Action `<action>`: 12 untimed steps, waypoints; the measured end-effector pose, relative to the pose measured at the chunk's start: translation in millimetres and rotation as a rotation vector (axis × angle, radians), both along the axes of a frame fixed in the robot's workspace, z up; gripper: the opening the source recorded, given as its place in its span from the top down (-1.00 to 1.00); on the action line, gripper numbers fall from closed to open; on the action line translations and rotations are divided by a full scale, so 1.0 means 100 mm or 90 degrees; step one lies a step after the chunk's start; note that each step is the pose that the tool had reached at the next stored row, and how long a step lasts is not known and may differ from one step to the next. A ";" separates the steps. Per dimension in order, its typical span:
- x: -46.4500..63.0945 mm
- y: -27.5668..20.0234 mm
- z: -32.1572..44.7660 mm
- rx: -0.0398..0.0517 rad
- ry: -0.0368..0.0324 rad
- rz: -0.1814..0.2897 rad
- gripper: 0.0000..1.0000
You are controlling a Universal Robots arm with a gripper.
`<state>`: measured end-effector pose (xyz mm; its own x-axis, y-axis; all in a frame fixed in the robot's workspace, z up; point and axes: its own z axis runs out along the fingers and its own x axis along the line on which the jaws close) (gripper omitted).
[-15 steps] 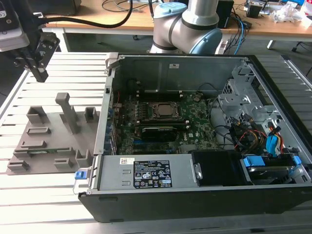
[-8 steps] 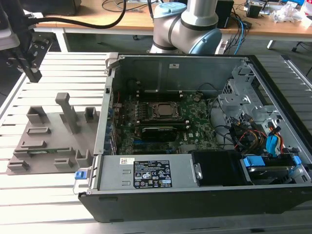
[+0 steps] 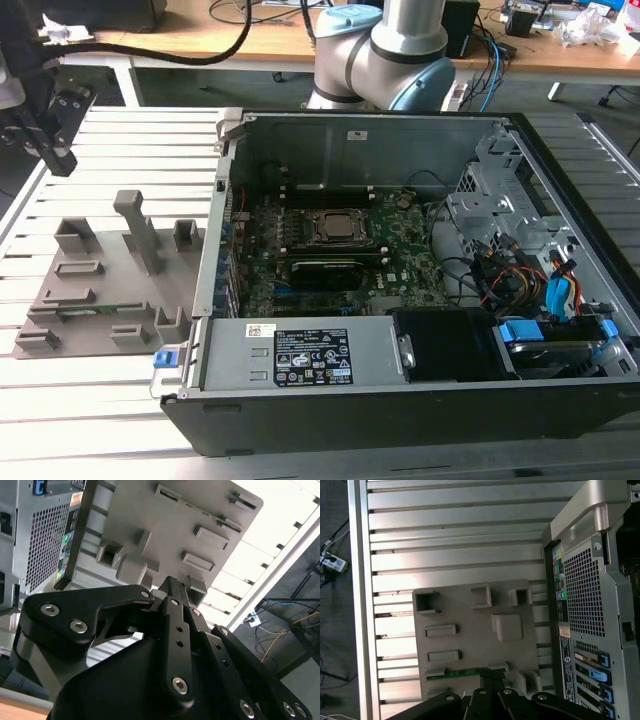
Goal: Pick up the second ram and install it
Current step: 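Reach for the second ram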
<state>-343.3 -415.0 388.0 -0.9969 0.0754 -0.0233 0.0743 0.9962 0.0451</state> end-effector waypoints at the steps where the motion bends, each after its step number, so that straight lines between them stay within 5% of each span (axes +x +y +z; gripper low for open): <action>1: 0.00 -0.030 0.000 0.0000 0.0000 0.000 0.79; 5: -0.04 -0.184 -0.003 0.0000 0.0000 0.000 0.79; 12: -0.06 -0.341 -0.009 0.0000 0.0000 0.000 0.79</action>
<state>-349.5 -449.1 387.1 -0.9969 0.0753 -0.0233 0.0742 0.9962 0.0451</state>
